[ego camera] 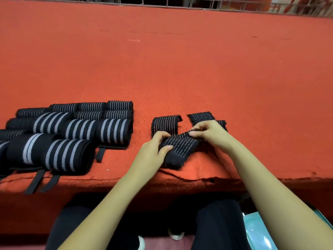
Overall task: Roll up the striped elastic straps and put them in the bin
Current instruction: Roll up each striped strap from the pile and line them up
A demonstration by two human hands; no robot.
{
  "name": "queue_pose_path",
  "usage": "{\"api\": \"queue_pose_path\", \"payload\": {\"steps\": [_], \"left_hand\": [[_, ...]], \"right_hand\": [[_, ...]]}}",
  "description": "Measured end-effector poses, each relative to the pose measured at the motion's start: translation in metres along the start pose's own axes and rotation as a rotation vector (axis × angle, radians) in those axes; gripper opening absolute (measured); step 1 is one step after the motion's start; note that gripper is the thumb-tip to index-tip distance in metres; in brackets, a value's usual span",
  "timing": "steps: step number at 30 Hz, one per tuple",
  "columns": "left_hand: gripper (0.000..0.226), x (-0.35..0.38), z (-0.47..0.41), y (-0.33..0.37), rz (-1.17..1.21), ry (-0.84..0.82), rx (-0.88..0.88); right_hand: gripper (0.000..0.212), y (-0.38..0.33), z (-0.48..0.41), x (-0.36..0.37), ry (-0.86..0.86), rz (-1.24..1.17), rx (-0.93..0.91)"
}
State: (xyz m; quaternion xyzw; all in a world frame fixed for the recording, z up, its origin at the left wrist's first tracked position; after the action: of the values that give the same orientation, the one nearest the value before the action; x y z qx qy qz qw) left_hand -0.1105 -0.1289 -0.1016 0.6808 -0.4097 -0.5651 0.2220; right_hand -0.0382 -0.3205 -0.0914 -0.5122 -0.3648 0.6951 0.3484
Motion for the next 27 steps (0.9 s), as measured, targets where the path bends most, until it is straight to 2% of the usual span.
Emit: {"api": "queue_pose_path", "payload": {"steps": [2,4,6,9,11,14,16,18,20,22,23,24,27], "left_hand": [[0.033,-0.002,0.001,-0.004,-0.078,-0.005,-0.019],[0.037,-0.002,0.001,-0.007,-0.116,-0.029,-0.050],[0.038,-0.001,0.000,-0.007,-0.107,-0.032,-0.061],[0.041,-0.011,-0.003,0.007,-0.210,0.141,0.077],[0.039,-0.017,-0.008,0.025,-0.175,0.217,0.163],[0.045,-0.015,-0.019,0.052,-0.053,0.173,0.176],[0.046,-0.014,-0.026,0.063,-0.051,0.176,0.174],[0.029,-0.025,-0.029,0.069,-0.034,0.251,0.204],[0.021,-0.040,-0.028,0.073,0.031,0.285,0.212],[0.020,-0.053,-0.024,0.077,0.081,0.280,0.196],[0.018,-0.061,-0.021,0.080,0.118,0.271,0.179],[0.016,-0.065,-0.021,0.081,0.184,0.259,0.154],[0.016,-0.092,-0.010,0.094,0.371,0.290,0.128]], "right_hand": [[0.017,-0.004,0.001,-0.012,0.194,-0.233,-0.040],[0.018,-0.008,0.004,-0.024,0.310,-0.491,-0.035],[0.015,-0.013,0.010,-0.024,0.289,-0.557,-0.029],[0.012,-0.023,0.021,-0.015,0.227,-0.585,-0.027],[0.014,-0.033,0.027,-0.009,0.219,-0.582,-0.026],[0.018,-0.051,0.035,0.003,0.113,-0.648,-0.052],[0.036,-0.063,0.040,0.012,-0.002,-0.605,-0.059],[0.042,-0.071,0.044,0.018,-0.012,-0.565,-0.076],[0.026,-0.076,0.048,0.014,0.086,-0.507,-0.142],[0.006,-0.082,0.055,0.005,0.199,-0.350,-0.238],[0.015,-0.086,0.059,0.003,0.206,-0.273,-0.267],[0.021,-0.087,0.060,0.003,0.164,-0.226,-0.267],[0.013,-0.110,0.087,0.015,-0.093,-0.250,-0.271]]}}
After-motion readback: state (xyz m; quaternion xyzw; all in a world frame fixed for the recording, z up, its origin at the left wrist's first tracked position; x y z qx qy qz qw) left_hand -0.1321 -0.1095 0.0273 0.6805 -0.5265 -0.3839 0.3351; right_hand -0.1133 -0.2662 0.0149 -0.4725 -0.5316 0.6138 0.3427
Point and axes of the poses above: each hand's wrist, its own z-axis away from the middle knuckle, its own x-axis out of the palm, y = z × x, the point moved 4 cm from there along -z, towards the middle knuckle, and after that the axes turned 6 degrees about x, right-handed, at the moved point
